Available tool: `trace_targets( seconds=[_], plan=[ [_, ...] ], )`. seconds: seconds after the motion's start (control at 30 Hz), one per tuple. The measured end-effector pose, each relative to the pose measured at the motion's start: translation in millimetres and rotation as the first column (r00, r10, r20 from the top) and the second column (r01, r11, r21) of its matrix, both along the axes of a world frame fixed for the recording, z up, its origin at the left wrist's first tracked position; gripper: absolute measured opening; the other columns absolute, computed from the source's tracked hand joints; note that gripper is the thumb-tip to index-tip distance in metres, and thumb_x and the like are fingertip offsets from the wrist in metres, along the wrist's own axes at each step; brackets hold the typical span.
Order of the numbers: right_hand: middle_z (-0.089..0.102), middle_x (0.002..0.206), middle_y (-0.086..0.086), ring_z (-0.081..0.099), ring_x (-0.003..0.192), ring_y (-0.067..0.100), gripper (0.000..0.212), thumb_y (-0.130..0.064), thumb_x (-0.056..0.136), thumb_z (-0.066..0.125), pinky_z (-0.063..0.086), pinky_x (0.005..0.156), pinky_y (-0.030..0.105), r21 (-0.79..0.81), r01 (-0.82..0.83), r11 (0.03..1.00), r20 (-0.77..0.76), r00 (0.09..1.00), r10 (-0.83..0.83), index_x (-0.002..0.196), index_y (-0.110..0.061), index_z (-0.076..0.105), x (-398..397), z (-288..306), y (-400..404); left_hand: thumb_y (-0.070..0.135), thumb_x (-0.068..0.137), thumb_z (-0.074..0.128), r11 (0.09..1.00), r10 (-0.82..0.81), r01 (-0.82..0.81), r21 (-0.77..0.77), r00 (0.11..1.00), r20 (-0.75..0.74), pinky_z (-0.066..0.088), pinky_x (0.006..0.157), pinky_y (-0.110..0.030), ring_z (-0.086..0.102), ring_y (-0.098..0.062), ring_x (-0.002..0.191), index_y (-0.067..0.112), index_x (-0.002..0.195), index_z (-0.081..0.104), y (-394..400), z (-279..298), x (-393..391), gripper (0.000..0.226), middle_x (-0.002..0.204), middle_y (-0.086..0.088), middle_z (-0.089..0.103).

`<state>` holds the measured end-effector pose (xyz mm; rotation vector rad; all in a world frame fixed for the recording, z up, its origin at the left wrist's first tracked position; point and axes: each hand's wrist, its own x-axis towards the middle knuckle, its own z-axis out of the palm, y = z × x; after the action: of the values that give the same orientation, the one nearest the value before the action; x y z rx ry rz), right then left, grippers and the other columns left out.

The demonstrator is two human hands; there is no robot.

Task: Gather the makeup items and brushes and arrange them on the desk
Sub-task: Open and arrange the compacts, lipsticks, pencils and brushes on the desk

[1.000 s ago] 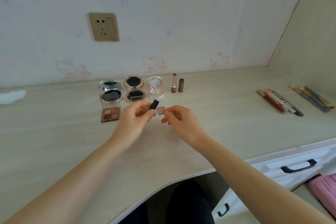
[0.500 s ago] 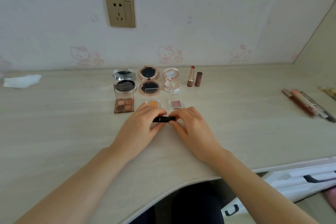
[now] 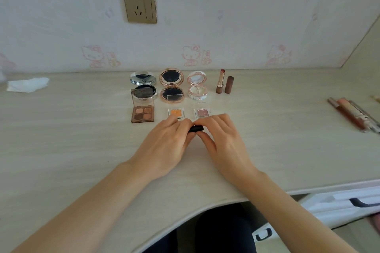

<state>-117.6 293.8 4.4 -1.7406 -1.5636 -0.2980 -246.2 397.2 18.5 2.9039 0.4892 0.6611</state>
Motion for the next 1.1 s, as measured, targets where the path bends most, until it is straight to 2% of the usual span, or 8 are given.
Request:
trace_targets(
  seconds=[0.1, 0.23, 0.37, 0.5, 0.67, 0.77, 0.93, 1.1],
  plan=[
    [0.069, 0.094, 0.002, 0.058, 0.090, 0.029, 0.015, -0.010, 0.091, 0.062, 0.050, 0.078, 0.038, 0.036, -0.017, 0.999, 0.004, 1.000, 0.016, 0.103, -0.007, 0.069, 0.1, 2.1, -1.1, 0.039, 0.097, 0.028, 1.000, 0.000, -0.001, -0.030, 1.000, -0.016, 0.042, 0.068, -0.037, 0.049, -0.024, 0.084, 0.007, 0.094, 0.055, 2.6, 1.4, -1.6, 0.042, 0.078, -0.004, 0.062],
    [0.068, 0.095, 0.000, 0.057, 0.091, 0.026, 0.015, -0.009, 0.092, 0.061, 0.048, 0.080, 0.034, 0.051, -0.040, 0.998, 0.001, 0.999, 0.040, 0.104, -0.008, 0.069, 1.4, 1.8, -1.4, 0.052, 0.092, 0.026, 0.994, 0.009, -0.007, -0.107, 1.000, 0.016, 0.043, 0.067, -0.037, 0.049, -0.017, 0.080, 0.013, 0.102, 0.057, 7.8, 0.8, -3.6, 0.051, 0.074, 0.001, 0.057],
    [0.064, 0.097, 0.000, 0.055, 0.090, 0.023, 0.015, -0.008, 0.091, 0.061, 0.046, 0.078, 0.031, 0.041, -0.067, 0.997, -0.018, 0.998, 0.068, 0.106, -0.008, 0.066, 3.9, -2.7, -0.7, 0.048, 0.092, 0.037, 0.994, -0.017, 0.022, -0.103, 0.999, 0.049, 0.040, 0.064, -0.030, 0.039, -0.006, 0.078, 0.015, 0.105, 0.058, 10.4, -2.0, -4.0, 0.040, 0.071, 0.019, 0.038],
    [0.058, 0.098, -0.001, 0.054, 0.089, 0.019, 0.018, -0.003, 0.089, 0.061, 0.045, 0.077, 0.027, 0.034, -0.060, 0.998, -0.087, 0.994, 0.062, 0.106, -0.010, 0.062, 6.2, -6.4, -0.4, 0.047, 0.090, 0.048, 0.994, 0.017, -0.008, -0.112, 0.997, 0.080, 0.030, 0.064, -0.023, 0.029, 0.000, 0.075, 0.016, 0.110, 0.054, 10.9, -6.8, -4.9, 0.037, 0.074, 0.023, 0.028],
    [0.055, 0.098, -0.008, 0.050, 0.086, 0.001, 0.025, -0.003, 0.087, 0.064, 0.039, 0.078, 0.010, 0.090, -0.008, 0.996, -0.235, 0.972, 0.029, 0.109, -0.013, 0.062, 9.2, -5.6, -0.8, 0.048, 0.090, 0.042, 0.975, 0.089, -0.066, -0.211, 0.991, 0.101, 0.029, 0.062, -0.024, 0.037, -0.007, 0.073, 0.019, 0.103, 0.046, 15.8, -10.6, -5.1, 0.032, 0.080, 0.016, 0.037],
    [0.055, 0.095, -0.007, 0.051, 0.082, 0.001, 0.026, -0.004, 0.085, 0.065, 0.041, 0.071, 0.012, 0.118, 0.038, 0.992, -0.301, 0.954, -0.001, 0.108, -0.017, 0.063, 10.6, -5.0, -1.5, 0.038, 0.094, 0.045, 0.967, 0.085, -0.050, -0.251, 0.988, 0.133, 0.035, 0.065, -0.026, 0.039, -0.006, 0.075, 0.021, 0.100, 0.044, 15.4, -12.1, -5.1, 0.019, 0.083, 0.009, 0.044],
    [0.055, 0.095, -0.007, 0.055, 0.080, 0.007, 0.022, -0.008, 0.086, 0.065, 0.045, 0.071, 0.014, 0.117, 0.047, 0.992, -0.350, 0.937, -0.003, 0.105, -0.018, 0.063, 10.6, -3.8, -0.1, 0.026, 0.095, 0.046, 0.949, 0.079, -0.015, -0.316, 0.979, 0.190, 0.033, 0.064, -0.023, 0.042, 0.001, 0.081, 0.021, 0.097, 0.043, 12.9, -13.9, -4.3, 0.006, 0.079, 0.013, 0.043],
    [0.062, 0.098, -0.010, 0.061, 0.088, 0.009, 0.022, -0.008, 0.085, 0.065, 0.051, 0.078, 0.021, 0.042, 0.023, 0.999, -0.397, 0.918, -0.004, 0.103, -0.020, 0.062, 8.5, -3.7, -1.5, 0.023, 0.095, 0.054, 0.918, 0.094, 0.024, -0.397, 0.957, 0.275, 0.034, 0.072, -0.014, 0.047, -0.006, 0.085, 0.016, 0.093, 0.060, 10.8, -12.6, -0.6, 0.010, 0.084, 0.013, 0.049]
  ],
)
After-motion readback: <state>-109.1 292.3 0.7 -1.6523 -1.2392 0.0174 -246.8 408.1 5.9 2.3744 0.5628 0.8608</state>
